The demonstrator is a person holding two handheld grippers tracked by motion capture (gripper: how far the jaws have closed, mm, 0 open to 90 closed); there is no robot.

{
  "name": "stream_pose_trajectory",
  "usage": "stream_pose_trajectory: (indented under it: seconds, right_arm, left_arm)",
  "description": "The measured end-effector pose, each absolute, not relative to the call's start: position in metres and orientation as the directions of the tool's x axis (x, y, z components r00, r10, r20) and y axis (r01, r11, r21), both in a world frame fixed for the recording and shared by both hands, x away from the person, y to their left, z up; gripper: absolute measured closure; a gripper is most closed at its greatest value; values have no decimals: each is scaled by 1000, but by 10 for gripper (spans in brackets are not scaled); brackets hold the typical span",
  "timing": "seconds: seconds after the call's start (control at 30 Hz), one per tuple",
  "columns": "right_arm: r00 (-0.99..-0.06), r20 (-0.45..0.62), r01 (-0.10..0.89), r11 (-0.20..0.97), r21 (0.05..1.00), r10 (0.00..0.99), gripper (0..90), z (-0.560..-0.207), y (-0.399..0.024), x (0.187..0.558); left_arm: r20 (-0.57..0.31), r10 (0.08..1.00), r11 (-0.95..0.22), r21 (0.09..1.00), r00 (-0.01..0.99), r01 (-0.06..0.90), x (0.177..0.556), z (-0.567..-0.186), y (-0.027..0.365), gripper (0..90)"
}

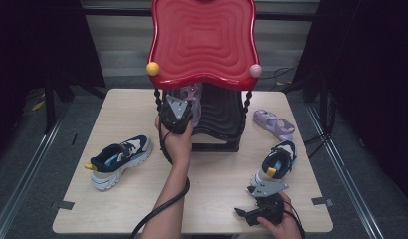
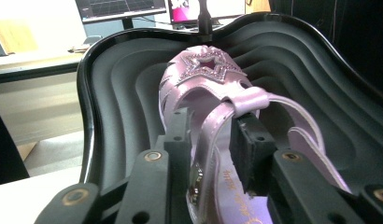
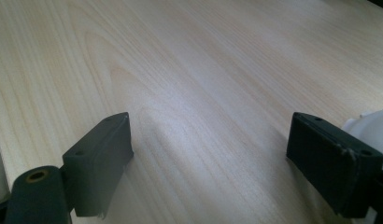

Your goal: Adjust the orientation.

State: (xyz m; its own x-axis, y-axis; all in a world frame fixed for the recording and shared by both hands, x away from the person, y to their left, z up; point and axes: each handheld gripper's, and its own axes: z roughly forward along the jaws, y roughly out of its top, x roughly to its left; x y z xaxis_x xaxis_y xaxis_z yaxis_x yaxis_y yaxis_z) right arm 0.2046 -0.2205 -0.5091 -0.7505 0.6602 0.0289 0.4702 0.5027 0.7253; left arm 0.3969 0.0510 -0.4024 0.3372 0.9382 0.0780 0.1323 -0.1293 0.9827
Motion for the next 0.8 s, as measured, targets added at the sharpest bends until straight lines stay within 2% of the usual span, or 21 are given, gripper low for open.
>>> stream_pose_trajectory:
  seconds: [0.5,0.7,0.8]
  right_arm:
    - [-750,31,472,501,725,661,135,-509,-220,204]
    - [-749,33,474,501,724,662,135,-509,-220,204]
    - [-749,32,473,501,725,661,135,-509,-220,204]
  left_arm:
    - [56,916,-134,976,397,172,374,-395,62,569]
    - [65,889,-164,970,454,181,361,-395,66,529]
    - [32,879,-147,967,475,206,355,-394,68,505]
